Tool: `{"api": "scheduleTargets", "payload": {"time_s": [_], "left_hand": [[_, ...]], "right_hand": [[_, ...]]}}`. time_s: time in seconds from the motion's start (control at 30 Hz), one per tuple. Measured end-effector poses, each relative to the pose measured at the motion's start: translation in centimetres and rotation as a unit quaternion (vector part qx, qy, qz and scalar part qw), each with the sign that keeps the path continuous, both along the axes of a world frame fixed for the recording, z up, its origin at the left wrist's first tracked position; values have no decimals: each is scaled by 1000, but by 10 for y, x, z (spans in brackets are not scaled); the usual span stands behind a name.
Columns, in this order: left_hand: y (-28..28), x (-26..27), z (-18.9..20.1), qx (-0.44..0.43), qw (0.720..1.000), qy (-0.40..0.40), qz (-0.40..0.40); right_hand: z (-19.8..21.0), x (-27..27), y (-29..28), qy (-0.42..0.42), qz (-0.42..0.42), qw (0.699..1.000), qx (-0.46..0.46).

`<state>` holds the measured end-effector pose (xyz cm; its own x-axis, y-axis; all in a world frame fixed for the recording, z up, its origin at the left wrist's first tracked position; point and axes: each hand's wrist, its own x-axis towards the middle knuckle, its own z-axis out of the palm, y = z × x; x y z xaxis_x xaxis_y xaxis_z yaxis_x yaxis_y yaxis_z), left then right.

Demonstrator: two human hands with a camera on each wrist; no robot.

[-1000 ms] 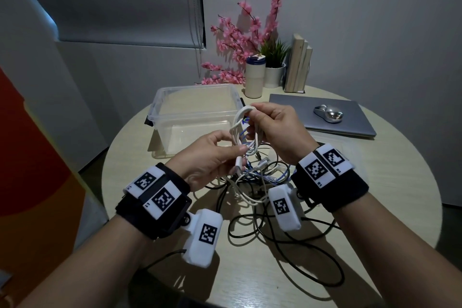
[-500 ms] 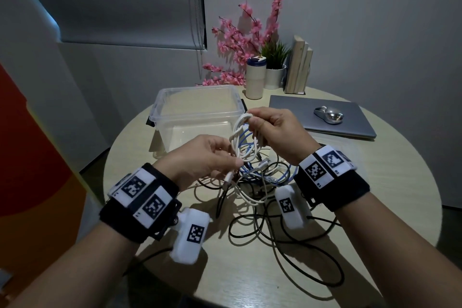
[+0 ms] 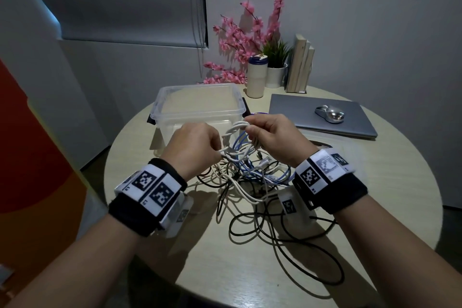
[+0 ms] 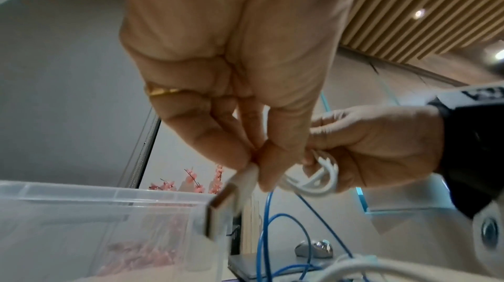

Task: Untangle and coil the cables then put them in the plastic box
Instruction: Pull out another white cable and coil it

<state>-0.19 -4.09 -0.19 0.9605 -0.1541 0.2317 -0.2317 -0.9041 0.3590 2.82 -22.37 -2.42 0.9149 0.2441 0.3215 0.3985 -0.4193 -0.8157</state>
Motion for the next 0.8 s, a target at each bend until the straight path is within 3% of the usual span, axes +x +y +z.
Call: {"api": "scheduleTargets", "payload": {"time_s": [0.07, 0.17, 0.27, 0.4, 0.8], "left_hand": [[3, 1, 2, -114, 986, 116, -35], [6, 0, 4, -334, 900, 267, -85], [5, -1, 0, -423, 855, 292, -73], [7, 1, -12, -492, 816, 293, -73], [18, 4, -14, -415, 859, 241, -180]], "right_hand": [[-2, 0, -1, -29, -4, 999, -45], [-6, 1, 1, -56, -17, 997, -56], [-7, 1, 3, -75, -20, 995, -58], [-7, 0, 5, -79, 0, 994, -71], [-7, 1, 6, -24, -10, 999, -25]]}}
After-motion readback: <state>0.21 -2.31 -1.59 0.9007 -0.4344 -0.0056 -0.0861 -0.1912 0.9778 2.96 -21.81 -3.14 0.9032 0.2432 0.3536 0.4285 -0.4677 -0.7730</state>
